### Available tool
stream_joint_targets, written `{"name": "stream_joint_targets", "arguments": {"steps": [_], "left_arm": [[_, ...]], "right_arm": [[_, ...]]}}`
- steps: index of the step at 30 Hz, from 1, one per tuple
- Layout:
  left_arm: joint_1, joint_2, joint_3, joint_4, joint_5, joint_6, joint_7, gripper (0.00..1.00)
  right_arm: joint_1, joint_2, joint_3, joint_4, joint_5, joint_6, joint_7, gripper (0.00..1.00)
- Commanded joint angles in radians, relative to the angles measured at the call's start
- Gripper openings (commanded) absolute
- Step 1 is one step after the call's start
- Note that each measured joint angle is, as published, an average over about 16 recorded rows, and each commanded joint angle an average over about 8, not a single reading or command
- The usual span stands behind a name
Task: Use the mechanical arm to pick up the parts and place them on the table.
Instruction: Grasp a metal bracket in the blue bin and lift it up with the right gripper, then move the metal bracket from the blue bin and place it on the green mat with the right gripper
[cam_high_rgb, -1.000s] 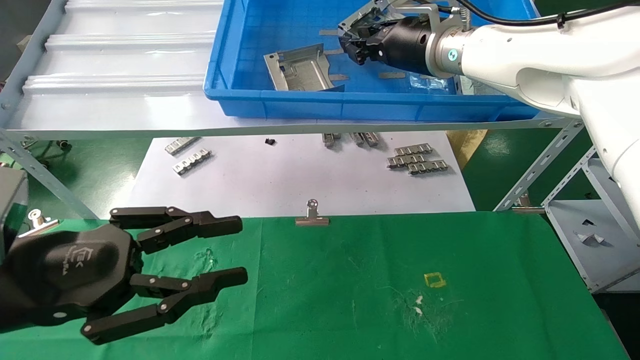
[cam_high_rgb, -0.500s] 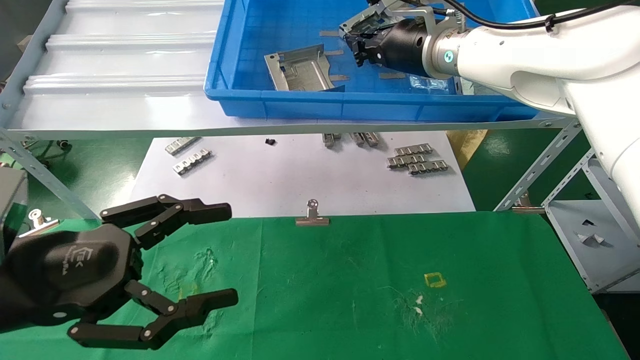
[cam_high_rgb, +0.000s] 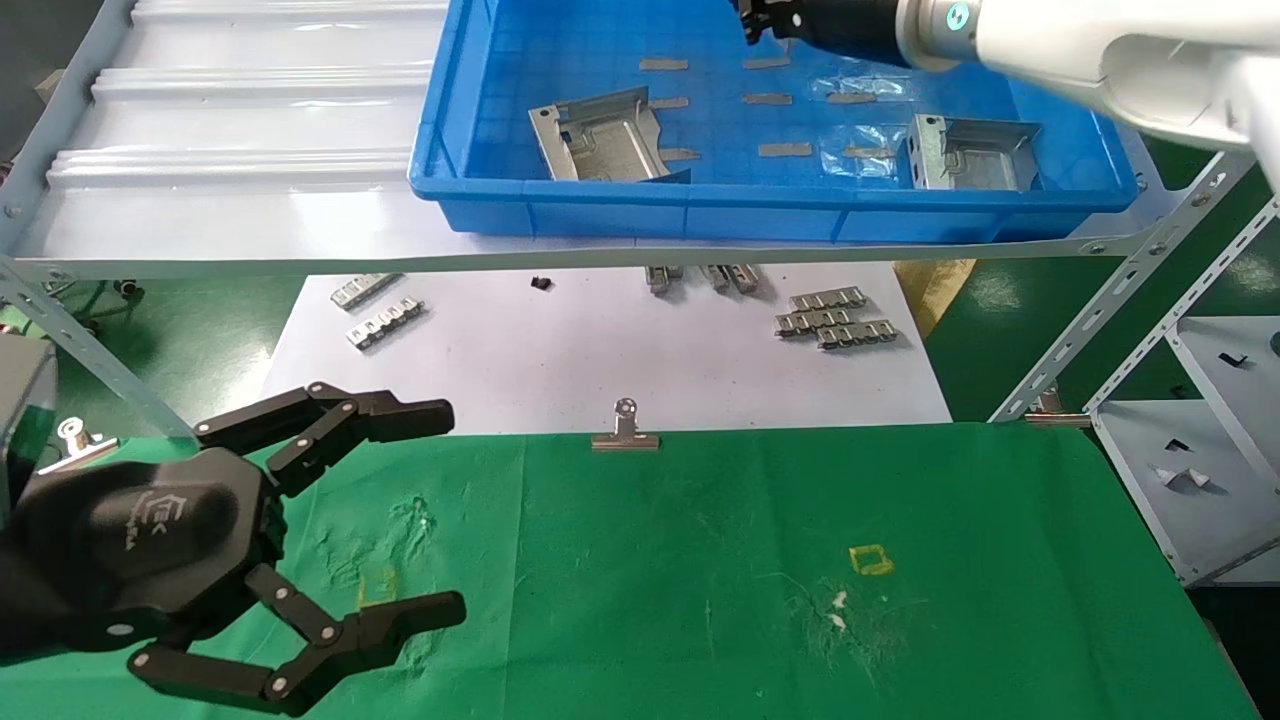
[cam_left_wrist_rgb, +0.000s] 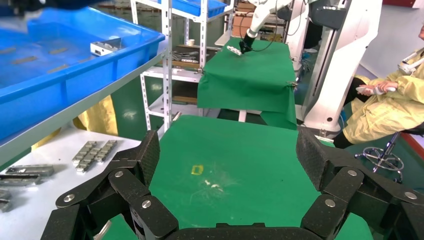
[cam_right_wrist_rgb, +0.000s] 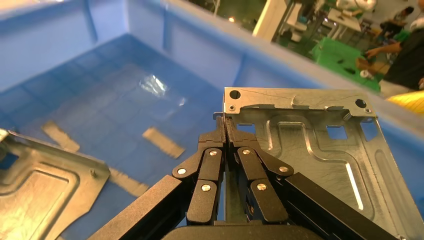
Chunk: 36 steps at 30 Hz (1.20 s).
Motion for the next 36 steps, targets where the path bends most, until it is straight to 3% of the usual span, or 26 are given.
{"name": "stream_joint_targets", "arguments": {"steps": [1,5,13,17,21,28,32,36], "left_arm": [[0.000,0.000,0.000,0.000,0.000,0.000,0.000,1.00],[0.000,0.000,0.000,0.000,0.000,0.000,0.000,1.00],[0.000,0.000,0.000,0.000,0.000,0.000,0.000,1.00],[0.000,0.000,0.000,0.000,0.000,0.000,0.000,1.00],[0.000,0.000,0.000,0.000,0.000,0.000,0.000,1.00],[0.000,0.000,0.000,0.000,0.000,0.000,0.000,1.00],[0.000,0.000,0.000,0.000,0.000,0.000,0.000,1.00],[0.000,0.000,0.000,0.000,0.000,0.000,0.000,1.00]], "right_arm": [[0.021,0.008,0.007,-0.009,0.014,-0.022,-0.021,0.00],[0.046,0.082,0.034,0.025,0.067,-0.217,-0.093,0.00],[0.065,0.265,0.074,0.104,0.178,-0.723,-0.240,0.00],[0.077,0.344,0.058,0.158,0.190,-0.875,-0.262,0.00],[0.055,0.452,-0.009,0.332,0.221,-0.938,-0.232,0.00],[-0.015,0.681,-0.187,0.686,0.299,-0.933,-0.169,0.00],[-0.052,0.751,-0.263,0.746,0.288,-0.920,-0.195,0.00],[-0.110,0.763,-0.317,0.720,0.251,-0.890,-0.253,0.00]]}}
